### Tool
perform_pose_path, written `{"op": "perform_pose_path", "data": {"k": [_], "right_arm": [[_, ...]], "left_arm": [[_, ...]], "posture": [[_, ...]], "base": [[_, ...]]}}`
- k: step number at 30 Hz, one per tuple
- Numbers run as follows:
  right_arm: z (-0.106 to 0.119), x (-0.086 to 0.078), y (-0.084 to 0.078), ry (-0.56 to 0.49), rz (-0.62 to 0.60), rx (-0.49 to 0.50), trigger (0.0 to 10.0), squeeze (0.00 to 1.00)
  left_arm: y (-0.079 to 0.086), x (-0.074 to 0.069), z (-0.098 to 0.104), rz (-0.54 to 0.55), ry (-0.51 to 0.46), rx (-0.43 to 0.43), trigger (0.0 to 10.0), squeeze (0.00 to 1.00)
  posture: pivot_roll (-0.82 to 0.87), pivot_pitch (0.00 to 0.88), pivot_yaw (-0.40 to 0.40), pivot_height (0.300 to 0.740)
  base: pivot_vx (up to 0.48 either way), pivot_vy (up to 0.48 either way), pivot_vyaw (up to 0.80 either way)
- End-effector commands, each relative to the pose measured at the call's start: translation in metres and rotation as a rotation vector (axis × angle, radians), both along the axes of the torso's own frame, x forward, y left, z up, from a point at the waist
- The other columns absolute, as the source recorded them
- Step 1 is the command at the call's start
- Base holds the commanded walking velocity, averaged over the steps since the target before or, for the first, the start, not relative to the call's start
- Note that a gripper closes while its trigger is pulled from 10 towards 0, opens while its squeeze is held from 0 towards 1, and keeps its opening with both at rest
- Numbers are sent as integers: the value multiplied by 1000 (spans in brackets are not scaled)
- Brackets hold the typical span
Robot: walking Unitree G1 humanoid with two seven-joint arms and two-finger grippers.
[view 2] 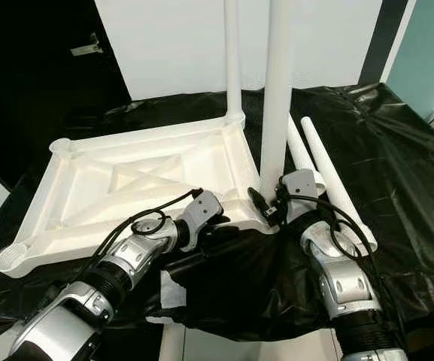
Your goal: Building children table
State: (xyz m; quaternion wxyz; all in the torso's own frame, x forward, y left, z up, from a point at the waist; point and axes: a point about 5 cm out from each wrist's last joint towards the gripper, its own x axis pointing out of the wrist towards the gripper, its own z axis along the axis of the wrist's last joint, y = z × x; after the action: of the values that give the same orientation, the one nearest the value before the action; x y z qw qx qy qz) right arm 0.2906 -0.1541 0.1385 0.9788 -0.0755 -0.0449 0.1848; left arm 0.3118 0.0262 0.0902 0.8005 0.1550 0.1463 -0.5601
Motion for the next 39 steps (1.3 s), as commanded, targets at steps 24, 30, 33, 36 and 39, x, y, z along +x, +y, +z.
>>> {"op": "perform_pose_path", "data": {"k": [24,30,33,36,39], "right_arm": [[-26,-20,14,-15,-381,84,10000,1000],[-14,-15,8,-42,-104,26,10000,0],[0,-9,-6,-83,-37,-28,10000,0],[6,-6,-12,-92,7,-54,10000,0],[7,-3,-14,-80,37,-67,5490,0]], "left_arm": [[7,-21,-33,-107,179,86,10000,0],[7,-22,-34,-116,178,92,10000,0],[7,-22,-34,-116,178,93,10000,0],[6,-22,-35,-115,178,92,10000,0],[6,-22,-35,-116,178,90,10000,0]], "posture": [[-124,1,75,740],[-138,0,70,740],[-140,0,67,740],[-140,0,64,740],[-139,0,61,740]], "base": [[0,0,0],[0,0,0],[0,0,0],[0,0,0],[0,0,0]]}}
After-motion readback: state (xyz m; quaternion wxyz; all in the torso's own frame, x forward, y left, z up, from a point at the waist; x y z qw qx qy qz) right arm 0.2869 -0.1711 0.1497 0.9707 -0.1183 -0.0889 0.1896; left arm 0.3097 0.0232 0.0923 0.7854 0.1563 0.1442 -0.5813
